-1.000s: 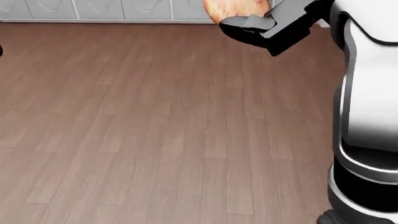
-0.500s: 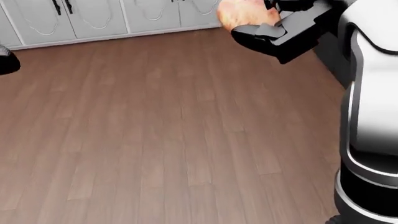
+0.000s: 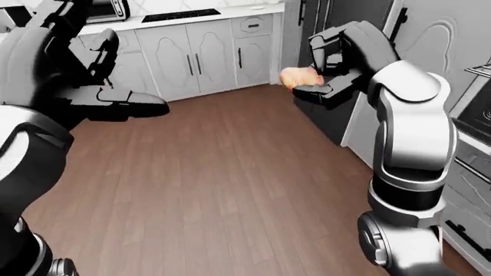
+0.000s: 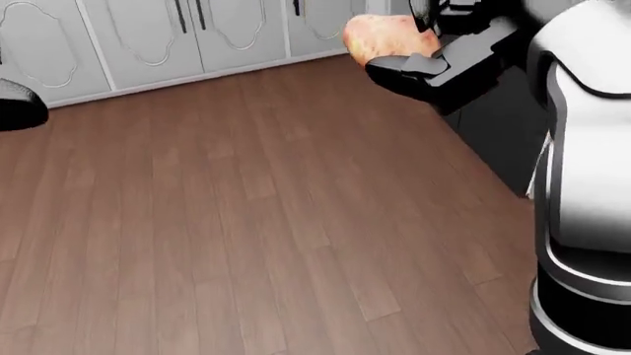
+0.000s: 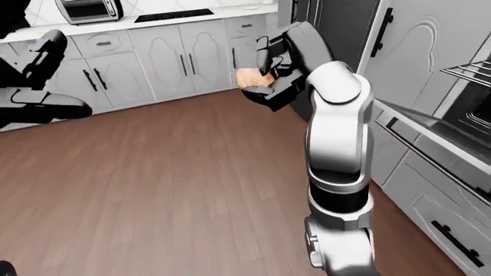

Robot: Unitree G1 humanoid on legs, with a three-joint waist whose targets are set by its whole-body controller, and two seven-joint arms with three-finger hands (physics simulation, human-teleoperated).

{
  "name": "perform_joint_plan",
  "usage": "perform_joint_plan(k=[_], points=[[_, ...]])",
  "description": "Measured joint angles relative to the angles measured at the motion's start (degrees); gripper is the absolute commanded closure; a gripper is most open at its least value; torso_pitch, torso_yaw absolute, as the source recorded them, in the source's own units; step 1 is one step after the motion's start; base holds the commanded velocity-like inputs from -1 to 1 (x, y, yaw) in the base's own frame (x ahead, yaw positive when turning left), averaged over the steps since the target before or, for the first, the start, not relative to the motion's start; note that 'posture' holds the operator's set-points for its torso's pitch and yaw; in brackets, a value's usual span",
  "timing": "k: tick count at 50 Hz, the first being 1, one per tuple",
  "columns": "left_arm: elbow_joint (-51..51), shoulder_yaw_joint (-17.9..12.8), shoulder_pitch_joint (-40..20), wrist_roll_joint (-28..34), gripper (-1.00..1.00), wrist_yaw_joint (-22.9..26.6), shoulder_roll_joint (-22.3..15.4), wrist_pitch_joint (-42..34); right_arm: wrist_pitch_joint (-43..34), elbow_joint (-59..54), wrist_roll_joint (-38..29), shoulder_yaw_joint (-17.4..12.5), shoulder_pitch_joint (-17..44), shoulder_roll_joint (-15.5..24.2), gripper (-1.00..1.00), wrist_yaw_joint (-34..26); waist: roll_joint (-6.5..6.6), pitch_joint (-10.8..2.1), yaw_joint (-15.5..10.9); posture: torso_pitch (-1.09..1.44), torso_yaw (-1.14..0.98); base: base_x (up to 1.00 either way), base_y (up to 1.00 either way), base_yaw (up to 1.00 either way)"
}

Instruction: Pick the sweet potato from the top rack in the oven and place it on the plate on the counter.

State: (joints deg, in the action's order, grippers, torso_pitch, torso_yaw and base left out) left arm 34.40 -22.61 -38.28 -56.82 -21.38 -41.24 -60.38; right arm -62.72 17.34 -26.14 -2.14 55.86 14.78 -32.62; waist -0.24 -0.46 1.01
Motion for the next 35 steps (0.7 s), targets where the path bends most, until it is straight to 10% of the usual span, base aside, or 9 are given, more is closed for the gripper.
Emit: perform_joint_plan(k=[7, 12, 15, 17, 26, 30, 35], points=[[0.07, -1.53, -0.55, 1.66, -1.00, 0.23, -0.12, 1.16, 1.62, 1.59, -0.45, 0.76, 1.69, -0.35, 1.00, -0.63, 0.73, -1.57, -0.23, -0.14, 0.00, 0.52, 0.16, 0.00], [0.40, -1.82, -0.89, 1.36, -1.00, 0.37, -0.24, 1.07, 1.58, 1.69, -1.24, 0.39, 2.00, -0.33, 1.00, -0.76, 5.32, -2.04, 0.04, -0.14, 0.00, 0.55, 0.19, 0.00], [-0.71, -1.82, 0.62, 1.58, -1.00, 0.06, 0.14, 0.31, 1.28, 0.53, -1.06, 1.68, 0.34, -1.40, 1.00, -1.25, 5.59, 0.75, -0.91, -0.14, 0.00, 0.55, 0.20, 0.00], [-1.01, -1.74, 0.21, 1.75, -1.00, -0.08, -0.04, -0.10, 0.82, 0.06, -0.72, 2.22, 0.36, -1.54, 1.00, -1.78, 5.96, 0.28, -0.98, -0.14, 0.00, 0.55, 0.20, 0.00], [-0.02, -2.66, -0.87, 1.15, -1.00, -0.49, -0.75, 0.74, 1.94, 1.92, -1.49, 1.12, 2.13, -1.18, 1.00, -1.62, 1.89, -1.75, -2.46, -0.14, 0.00, 0.55, 0.23, 0.00], [-0.19, -0.80, 0.06, 0.82, -1.00, -0.24, 0.33, 0.45, 1.52, 0.65, -1.63, 0.48, -0.08, -0.88, 1.00, -1.73, -0.21, 1.54, -1.22, -0.14, 0.00, 0.55, 0.37, 0.00], [-0.48, -0.97, -0.85, 0.53, -1.00, -0.27, -0.20, -0.20, 1.18, 0.62, -1.78, 0.36, 0.77, -0.79, 1.00, -1.61, -0.89, -0.48, -0.45, -0.14, 0.00, 0.55, 0.44, 0.00]])
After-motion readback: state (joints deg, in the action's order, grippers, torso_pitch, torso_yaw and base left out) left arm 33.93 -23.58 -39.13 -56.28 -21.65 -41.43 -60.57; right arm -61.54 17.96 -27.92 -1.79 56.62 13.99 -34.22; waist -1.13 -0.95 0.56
